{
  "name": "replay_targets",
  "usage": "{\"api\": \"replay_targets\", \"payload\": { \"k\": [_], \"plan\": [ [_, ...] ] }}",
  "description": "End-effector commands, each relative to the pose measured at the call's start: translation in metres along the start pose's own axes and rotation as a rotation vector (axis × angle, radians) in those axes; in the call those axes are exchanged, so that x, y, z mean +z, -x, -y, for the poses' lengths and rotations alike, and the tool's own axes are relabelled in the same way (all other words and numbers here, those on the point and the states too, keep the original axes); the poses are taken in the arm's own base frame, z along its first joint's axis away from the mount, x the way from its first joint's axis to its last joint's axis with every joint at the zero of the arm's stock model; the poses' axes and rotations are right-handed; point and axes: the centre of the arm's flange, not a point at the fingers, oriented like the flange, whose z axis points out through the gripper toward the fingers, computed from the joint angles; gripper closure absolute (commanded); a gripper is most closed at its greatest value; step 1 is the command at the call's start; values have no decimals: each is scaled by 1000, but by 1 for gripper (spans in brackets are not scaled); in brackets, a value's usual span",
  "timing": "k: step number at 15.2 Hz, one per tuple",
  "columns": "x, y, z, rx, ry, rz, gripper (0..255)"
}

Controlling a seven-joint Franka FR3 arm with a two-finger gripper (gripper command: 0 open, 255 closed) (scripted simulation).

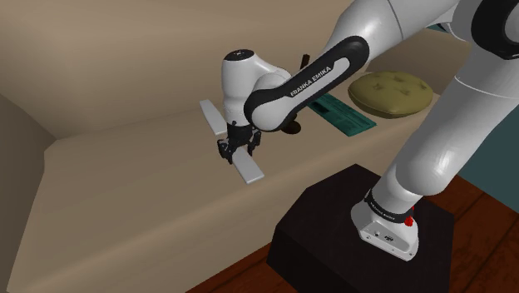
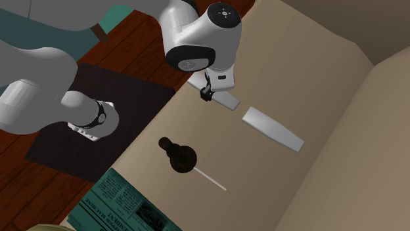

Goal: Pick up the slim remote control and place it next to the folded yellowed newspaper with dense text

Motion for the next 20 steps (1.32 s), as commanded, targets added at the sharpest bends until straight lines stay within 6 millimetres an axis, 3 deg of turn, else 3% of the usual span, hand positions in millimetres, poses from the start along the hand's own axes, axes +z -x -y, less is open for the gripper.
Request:
{"api": "replay_targets", "payload": {
  "k": [1, 3, 20],
  "plan": [
    [0, 0, 0, 0, 0, 0, 255],
    [0, 0, 0, 0, 0, 0, 255],
    [-90, -1, -3, 0, 0, 0, 255]
  ]
}}
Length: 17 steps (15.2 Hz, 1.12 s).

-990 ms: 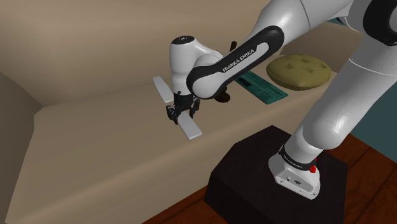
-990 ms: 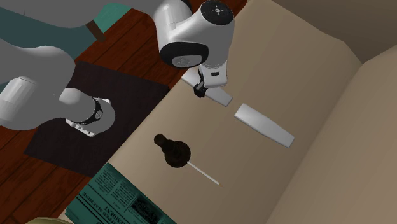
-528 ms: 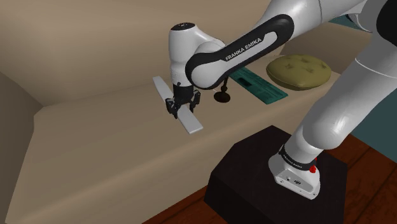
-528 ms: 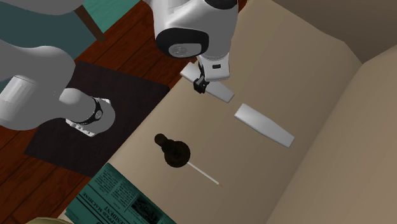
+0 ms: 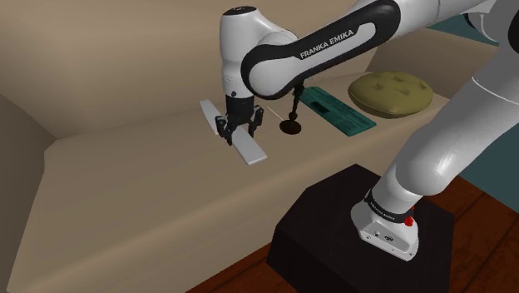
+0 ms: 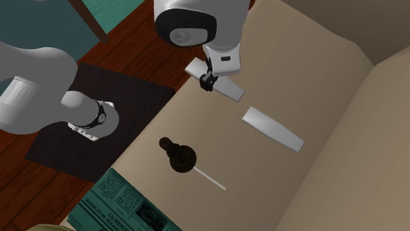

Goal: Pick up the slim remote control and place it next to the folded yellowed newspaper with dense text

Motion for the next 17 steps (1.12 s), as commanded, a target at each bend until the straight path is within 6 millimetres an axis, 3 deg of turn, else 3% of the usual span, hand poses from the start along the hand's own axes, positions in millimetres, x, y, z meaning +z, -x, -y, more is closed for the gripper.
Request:
{"api": "replay_targets", "payload": {
  "k": [1, 5, 17],
  "plan": [
    [-11, 0, -1, 0, 0, 0, 255],
    [-30, 0, -1, 0, 0, 0, 255],
    [-32, 22, -158, 0, 0, 0, 255]
  ]
}}
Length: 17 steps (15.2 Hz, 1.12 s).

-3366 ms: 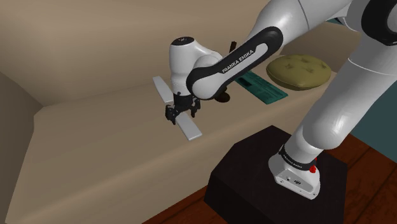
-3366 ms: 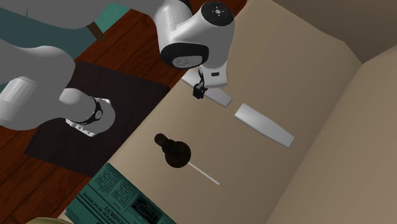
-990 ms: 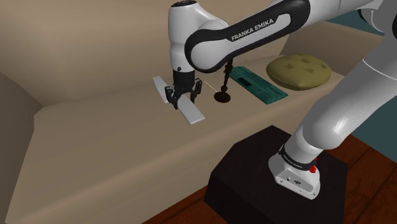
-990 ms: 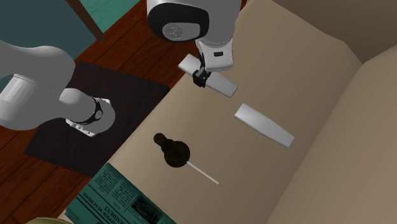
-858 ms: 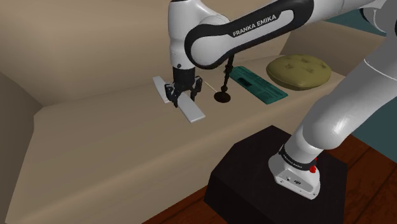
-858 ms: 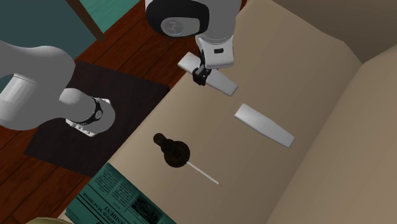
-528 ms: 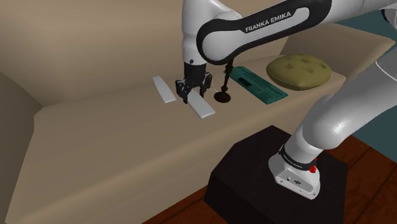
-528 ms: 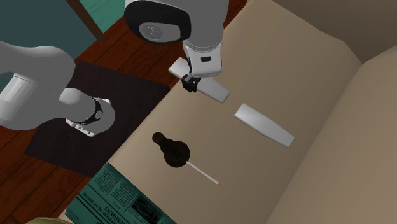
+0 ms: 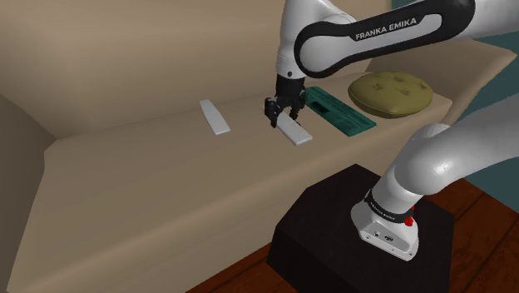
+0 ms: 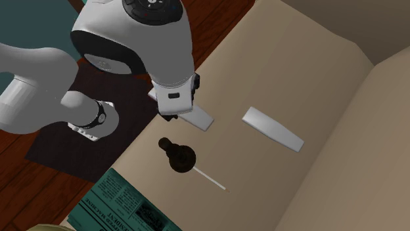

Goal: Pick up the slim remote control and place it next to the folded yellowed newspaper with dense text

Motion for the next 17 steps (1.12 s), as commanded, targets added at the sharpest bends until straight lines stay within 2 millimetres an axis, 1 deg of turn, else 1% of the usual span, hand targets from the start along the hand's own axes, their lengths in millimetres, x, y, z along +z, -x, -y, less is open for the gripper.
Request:
{"api": "replay_targets", "payload": {
  "k": [1, 8, 9, 17],
  "plan": [
    [-2, 5, -25, -2, -1, 0, 255],
    [-2, 18, -116, -2, -1, 0, 255],
    [-2, 19, -124, -2, -1, 0, 255],
    [40, 20, -122, -2, -1, 0, 255]
  ]
}}
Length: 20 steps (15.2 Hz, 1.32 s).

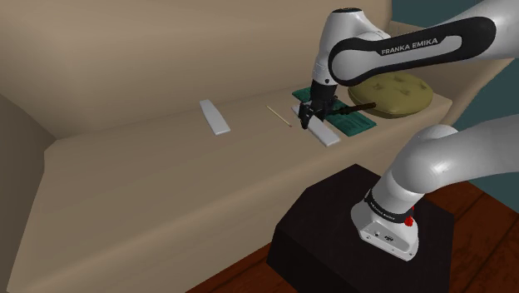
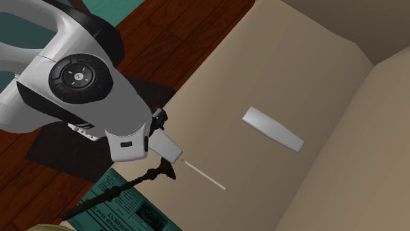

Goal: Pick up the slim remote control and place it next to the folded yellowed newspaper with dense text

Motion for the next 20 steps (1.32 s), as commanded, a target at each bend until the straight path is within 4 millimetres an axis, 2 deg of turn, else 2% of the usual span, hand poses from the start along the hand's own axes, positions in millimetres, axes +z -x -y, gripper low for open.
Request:
{"api": "replay_targets", "payload": {
  "k": [1, 7, 14, 15, 20],
  "plan": [
    [10, 0, 0, 0, 0, 1, 255],
    [41, 1, 1, 0, 0, 1, 255],
    [41, 1, 1, 0, 0, 1, 255],
    [40, 0, 1, 0, 0, 1, 0],
    [41, 1, 1, 0, 0, 1, 0]
  ]
}}
